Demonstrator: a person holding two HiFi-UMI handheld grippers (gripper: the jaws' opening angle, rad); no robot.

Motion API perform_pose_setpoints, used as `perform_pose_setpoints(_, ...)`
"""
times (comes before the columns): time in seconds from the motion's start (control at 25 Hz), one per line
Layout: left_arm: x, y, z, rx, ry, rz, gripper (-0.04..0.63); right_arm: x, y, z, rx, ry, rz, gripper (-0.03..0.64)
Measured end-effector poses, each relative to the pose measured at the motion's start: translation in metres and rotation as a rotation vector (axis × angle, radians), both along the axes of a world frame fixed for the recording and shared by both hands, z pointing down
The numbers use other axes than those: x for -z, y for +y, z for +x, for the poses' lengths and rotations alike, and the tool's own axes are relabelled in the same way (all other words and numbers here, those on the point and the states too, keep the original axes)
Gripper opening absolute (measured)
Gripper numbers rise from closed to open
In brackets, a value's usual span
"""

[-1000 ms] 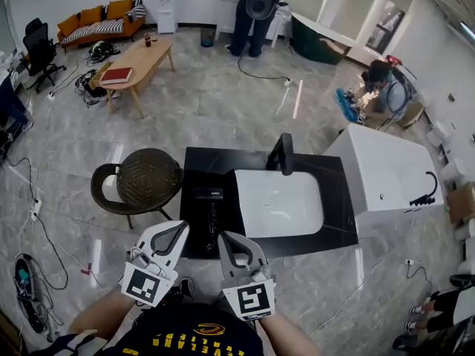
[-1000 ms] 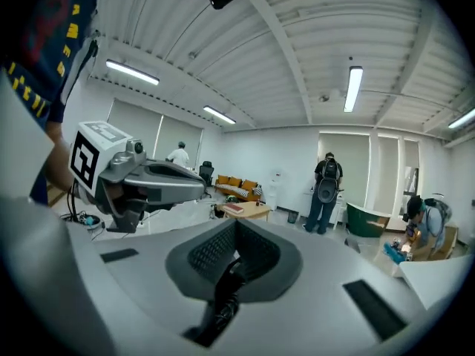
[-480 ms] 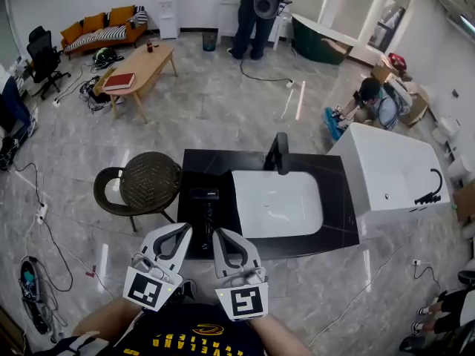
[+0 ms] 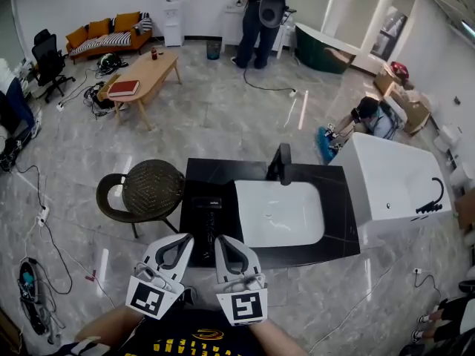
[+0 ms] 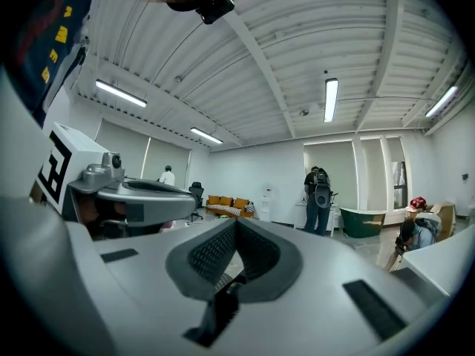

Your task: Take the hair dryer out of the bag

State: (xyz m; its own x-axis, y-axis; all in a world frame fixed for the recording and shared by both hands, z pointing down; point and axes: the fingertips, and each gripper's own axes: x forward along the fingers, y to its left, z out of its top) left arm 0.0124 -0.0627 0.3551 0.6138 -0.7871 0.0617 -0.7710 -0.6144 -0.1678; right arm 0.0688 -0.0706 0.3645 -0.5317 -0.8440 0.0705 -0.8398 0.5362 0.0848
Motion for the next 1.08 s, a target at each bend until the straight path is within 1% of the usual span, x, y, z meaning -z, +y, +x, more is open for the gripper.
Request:
perform_pose_setpoints(0.44, -0.009, -0.005, -0.005, 0.01, 0.035, -0.043, 0.003, -0.012, -0.003, 0.003, -0.008, -0.037, -0.06, 0.008)
perform_pose_setpoints(0.68, -0.011, -0.009, -0.01, 0.016, 0.069, -0.076, 0.003, -0.019, -0.003, 0.005, -0.005, -0.045, -0.094, 0.008)
perform_pose_setpoints(0.76, -0.01, -0.013, -0.014, 0.013, 0.117, -0.098, 0.003, -0.021, -0.004, 0.005, -0.003, -0.053, -0.105, 0.008)
perform_pose_setpoints(0.84, -0.013, -0.019, -0.022, 0.013, 0.209, -0.149, 0.003, -0.026, -0.007, 0.007, -0.006, -0.086, -0.117, 0.008)
perform_pose_setpoints(0.92, -0.021, -0.027, -0.031, 0.027, 0.296, -0.218, 0.003, -0.033, -0.011, 0.01, -0.008, -0.145, -0.155, 0.008)
perform_pose_setpoints(1.0, -0.028, -0.034, -0.036, 0.04, 0.333, -0.26, 0.003, -0.039, -0.015, 0.013, -0.009, -0.202, -0.21, 0.008)
perform_pose_setpoints(1.08, -0.033, -0.039, -0.04, 0.05, 0.348, -0.286, 0.003, -0.047, -0.019, 0.016, -0.012, -0.25, -0.261, 0.008)
